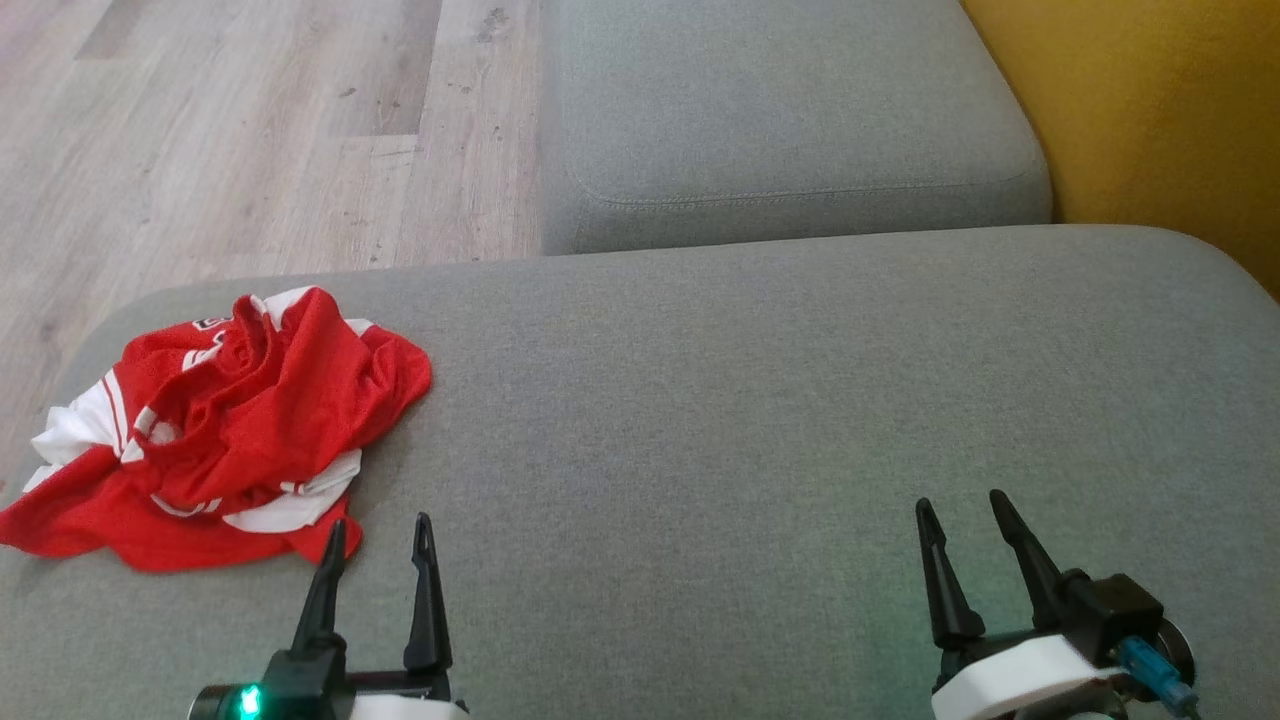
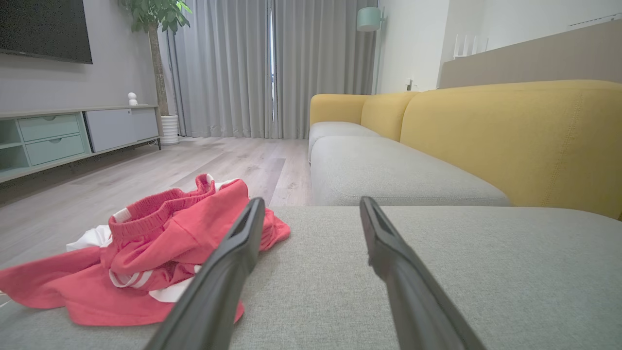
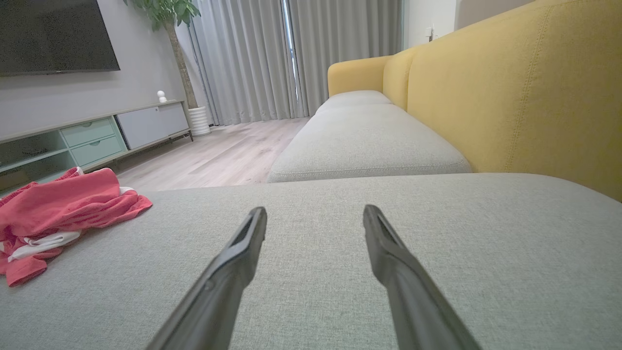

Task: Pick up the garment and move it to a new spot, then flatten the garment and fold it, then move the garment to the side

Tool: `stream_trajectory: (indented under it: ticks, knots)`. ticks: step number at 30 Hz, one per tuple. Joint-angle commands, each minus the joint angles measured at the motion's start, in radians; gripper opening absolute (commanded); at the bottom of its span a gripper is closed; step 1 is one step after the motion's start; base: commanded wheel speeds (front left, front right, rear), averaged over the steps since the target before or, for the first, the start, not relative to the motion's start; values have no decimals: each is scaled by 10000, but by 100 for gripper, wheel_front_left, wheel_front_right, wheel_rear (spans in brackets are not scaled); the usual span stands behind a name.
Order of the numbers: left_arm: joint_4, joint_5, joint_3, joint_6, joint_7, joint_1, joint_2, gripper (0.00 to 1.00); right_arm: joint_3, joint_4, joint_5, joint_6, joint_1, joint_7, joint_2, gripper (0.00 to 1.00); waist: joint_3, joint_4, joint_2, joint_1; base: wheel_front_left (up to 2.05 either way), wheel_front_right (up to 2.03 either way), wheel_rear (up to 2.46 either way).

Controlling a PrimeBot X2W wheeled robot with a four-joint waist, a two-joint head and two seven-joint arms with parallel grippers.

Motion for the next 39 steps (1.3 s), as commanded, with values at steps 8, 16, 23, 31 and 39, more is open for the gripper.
stream_trajectory:
  ticks: [8,16,23,31,39]
  knots:
    - [-146,-183,264,30,-95,-485,-50,100,199,-226,42,77,-349,-113,-95,100,-22,10,0,1,0,0,0]
    - [-14,-183,196,12,-95,-447,-50,100,261,-195,40,77,-281,-113,-95,100,-107,31,0,1,0,0,0]
    - [189,-414,197,-9,-95,-371,-50,100,308,-169,-2,77,-188,-113,-95,100,-150,248,0,1,0,0,0]
    - [389,-300,333,-48,-95,-353,-50,100,460,-212,32,77,-103,-113,-95,100,-34,1275,0,1,0,0,0]
    - [252,-157,643,8,-95,-240,-51,100,660,-282,146,77,-223,-113,-95,100,36,2515,0,1,0,0,0]
